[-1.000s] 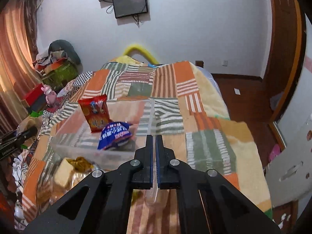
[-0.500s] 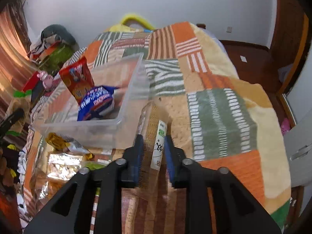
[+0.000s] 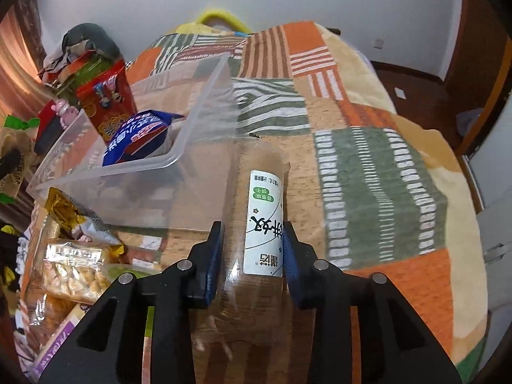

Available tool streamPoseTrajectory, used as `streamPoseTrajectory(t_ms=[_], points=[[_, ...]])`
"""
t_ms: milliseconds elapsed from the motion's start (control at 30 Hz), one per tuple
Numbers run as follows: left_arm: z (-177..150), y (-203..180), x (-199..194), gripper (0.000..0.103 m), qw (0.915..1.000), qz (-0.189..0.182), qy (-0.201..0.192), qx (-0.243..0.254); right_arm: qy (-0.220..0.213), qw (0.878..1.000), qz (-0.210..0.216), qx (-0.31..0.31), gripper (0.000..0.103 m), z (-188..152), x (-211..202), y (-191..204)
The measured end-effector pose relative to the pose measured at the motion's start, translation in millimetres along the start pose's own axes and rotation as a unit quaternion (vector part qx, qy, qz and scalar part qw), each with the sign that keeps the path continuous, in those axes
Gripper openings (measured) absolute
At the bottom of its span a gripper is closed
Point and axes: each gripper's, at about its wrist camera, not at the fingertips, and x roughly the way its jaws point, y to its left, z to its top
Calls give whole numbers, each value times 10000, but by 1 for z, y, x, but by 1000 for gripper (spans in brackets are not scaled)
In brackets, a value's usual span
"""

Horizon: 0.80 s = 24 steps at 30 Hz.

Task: Organize snacks
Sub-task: 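Lower the bread bag into the box with the left tool while the right tool places the cracker roll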

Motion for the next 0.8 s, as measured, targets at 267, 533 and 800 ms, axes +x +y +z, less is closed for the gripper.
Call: streamPoseTrajectory(t_ms=[267, 533, 800], points=[[11, -2, 12, 49, 10000, -46, 33, -59, -572, 9982, -73, 161, 31, 19, -38, -9], [23, -14, 34, 49, 9999, -27, 131, 75, -1062, 9937, 348, -25, 31, 55, -56, 21], [24, -25, 56, 49, 9990, -61, 340, 282, -869, 9943, 575, -231, 31, 70, -23, 50]])
